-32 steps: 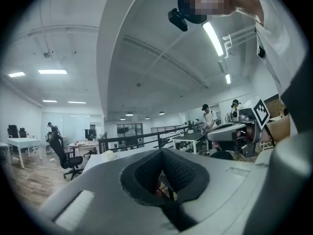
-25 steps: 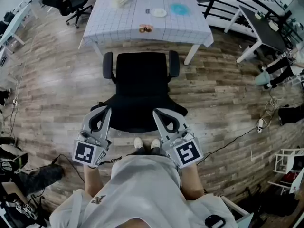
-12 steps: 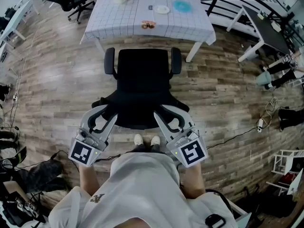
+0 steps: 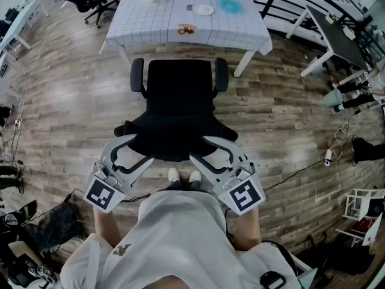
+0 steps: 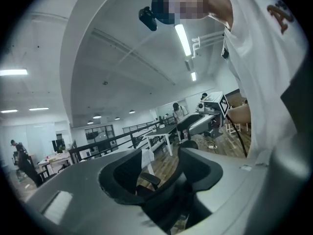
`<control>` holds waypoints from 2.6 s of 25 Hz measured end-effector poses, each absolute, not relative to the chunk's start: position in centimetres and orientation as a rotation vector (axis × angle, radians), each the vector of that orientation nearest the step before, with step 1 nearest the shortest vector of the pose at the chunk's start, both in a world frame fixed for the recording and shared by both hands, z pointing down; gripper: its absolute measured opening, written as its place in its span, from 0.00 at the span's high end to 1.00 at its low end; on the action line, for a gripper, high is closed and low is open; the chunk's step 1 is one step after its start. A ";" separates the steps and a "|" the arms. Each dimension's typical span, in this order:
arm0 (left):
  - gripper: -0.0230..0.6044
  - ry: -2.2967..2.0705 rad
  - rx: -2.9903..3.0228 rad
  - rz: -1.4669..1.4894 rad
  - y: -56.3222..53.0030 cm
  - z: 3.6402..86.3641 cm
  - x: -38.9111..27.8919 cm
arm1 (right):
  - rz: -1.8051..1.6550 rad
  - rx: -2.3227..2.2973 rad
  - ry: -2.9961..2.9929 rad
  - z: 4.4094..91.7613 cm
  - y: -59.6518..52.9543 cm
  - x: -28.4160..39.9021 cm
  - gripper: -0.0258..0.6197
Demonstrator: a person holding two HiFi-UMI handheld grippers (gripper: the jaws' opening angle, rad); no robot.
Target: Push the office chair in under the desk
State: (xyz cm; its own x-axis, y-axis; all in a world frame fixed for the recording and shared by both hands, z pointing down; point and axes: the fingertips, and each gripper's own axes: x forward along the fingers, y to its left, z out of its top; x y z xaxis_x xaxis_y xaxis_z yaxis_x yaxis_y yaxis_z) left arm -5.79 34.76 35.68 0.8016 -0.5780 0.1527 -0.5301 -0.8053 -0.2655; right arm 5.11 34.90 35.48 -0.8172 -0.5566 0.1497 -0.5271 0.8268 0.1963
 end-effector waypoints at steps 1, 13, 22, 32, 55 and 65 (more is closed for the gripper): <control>0.55 0.841 -2.774 -0.354 34.9 35.8 -5.5 | -0.237 0.819 -2.808 35.5 35.0 5.1 0.66; 0.41 0.679 -2.671 -0.685 35.3 40.1 -3.8 | -0.312 0.612 -2.677 38.2 35.9 4.5 0.54; 0.39 0.668 -2.615 -0.796 34.1 41.9 -3.7 | -0.312 0.521 -2.666 39.2 35.3 4.0 0.49; 0.38 0.672 -2.621 -0.811 33.6 42.0 -3.4 | -0.370 0.415 -2.580 41.1 35.4 3.7 0.55; 0.36 0.686 -2.631 -0.842 29.9 42.2 -3.9 | -0.341 0.401 -2.581 41.2 31.8 3.3 0.54; 0.36 0.667 -2.599 -0.783 27.1 42.0 -4.3 | -0.304 0.439 -2.539 41.6 29.0 2.7 0.54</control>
State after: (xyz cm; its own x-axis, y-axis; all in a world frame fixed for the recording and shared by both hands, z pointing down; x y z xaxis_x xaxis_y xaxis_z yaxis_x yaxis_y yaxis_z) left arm -4.25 27.09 42.02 0.7372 -0.5260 0.4240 -0.3357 -0.8298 -0.4458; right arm 2.71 29.04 41.55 -0.8012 -0.3679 0.4719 -0.2461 0.9215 0.3006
